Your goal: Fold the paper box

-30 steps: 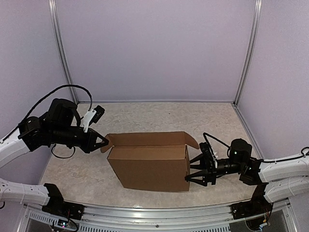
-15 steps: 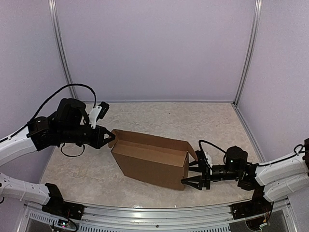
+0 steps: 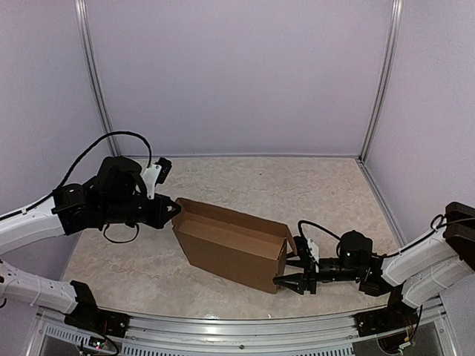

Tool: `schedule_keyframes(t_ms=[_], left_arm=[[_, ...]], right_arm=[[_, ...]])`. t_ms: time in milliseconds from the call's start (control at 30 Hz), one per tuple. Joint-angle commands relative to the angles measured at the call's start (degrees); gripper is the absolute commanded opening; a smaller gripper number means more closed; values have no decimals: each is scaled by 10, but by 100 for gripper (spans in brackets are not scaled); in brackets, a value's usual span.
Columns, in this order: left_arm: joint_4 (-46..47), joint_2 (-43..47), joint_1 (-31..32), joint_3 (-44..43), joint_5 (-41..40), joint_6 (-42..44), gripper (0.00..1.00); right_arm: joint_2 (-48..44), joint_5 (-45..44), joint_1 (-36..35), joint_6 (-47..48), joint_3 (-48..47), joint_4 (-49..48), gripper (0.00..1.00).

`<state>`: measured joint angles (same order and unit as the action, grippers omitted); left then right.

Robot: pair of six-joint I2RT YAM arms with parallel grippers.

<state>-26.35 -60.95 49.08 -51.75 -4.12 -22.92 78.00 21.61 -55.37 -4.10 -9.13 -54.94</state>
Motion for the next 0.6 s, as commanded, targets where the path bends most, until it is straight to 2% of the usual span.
schedule_keyframes(t_ms=[0, 267, 567], left_arm=[[-21, -9, 28, 16, -6, 1, 0], [-57, -8, 51, 6, -83, 17, 0], [-61, -16, 69, 3, -117, 18, 0]], right_arm=[[8, -35, -3, -5, 0, -48, 23], [14, -34, -3, -9, 0, -55, 23], [20, -40, -9, -12, 0, -63, 23]])
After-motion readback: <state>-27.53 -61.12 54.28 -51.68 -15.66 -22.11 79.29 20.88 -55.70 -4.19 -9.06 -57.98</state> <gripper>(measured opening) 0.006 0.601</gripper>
